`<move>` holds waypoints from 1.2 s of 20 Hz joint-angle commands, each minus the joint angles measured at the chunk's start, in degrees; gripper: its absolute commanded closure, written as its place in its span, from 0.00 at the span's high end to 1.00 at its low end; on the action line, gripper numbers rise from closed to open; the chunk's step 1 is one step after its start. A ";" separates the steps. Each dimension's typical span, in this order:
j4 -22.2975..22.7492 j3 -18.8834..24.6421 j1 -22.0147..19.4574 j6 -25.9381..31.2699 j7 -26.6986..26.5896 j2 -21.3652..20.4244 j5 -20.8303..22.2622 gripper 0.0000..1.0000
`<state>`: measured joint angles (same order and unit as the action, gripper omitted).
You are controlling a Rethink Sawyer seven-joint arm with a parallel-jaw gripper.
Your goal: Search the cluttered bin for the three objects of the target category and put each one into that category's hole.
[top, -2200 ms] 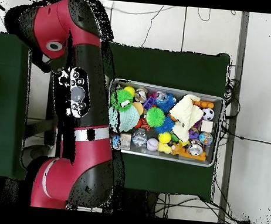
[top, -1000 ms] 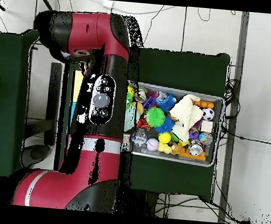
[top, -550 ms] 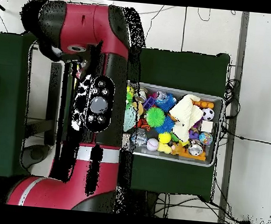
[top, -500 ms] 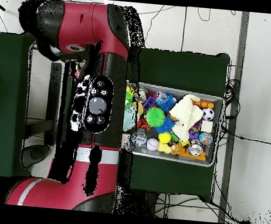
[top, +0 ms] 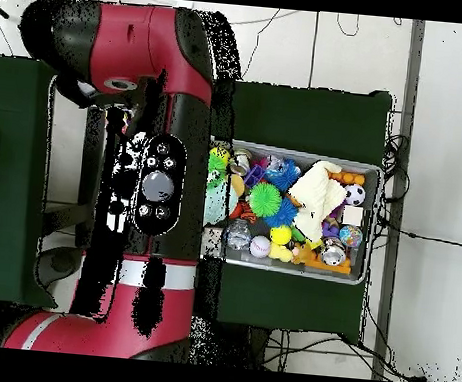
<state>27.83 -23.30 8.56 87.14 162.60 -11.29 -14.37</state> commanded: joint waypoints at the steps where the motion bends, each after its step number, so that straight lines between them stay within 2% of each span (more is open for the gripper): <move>1: 15.20 3.80 -0.01 -4.50 3.75 -1.56 1.31 0.00; 8: 17.12 3.58 0.36 -6.14 2.90 -1.72 2.18 0.00; 24: 16.14 2.84 0.62 -5.29 2.49 -0.11 3.66 0.00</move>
<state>34.50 -23.31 9.62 85.38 162.60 -12.62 -13.52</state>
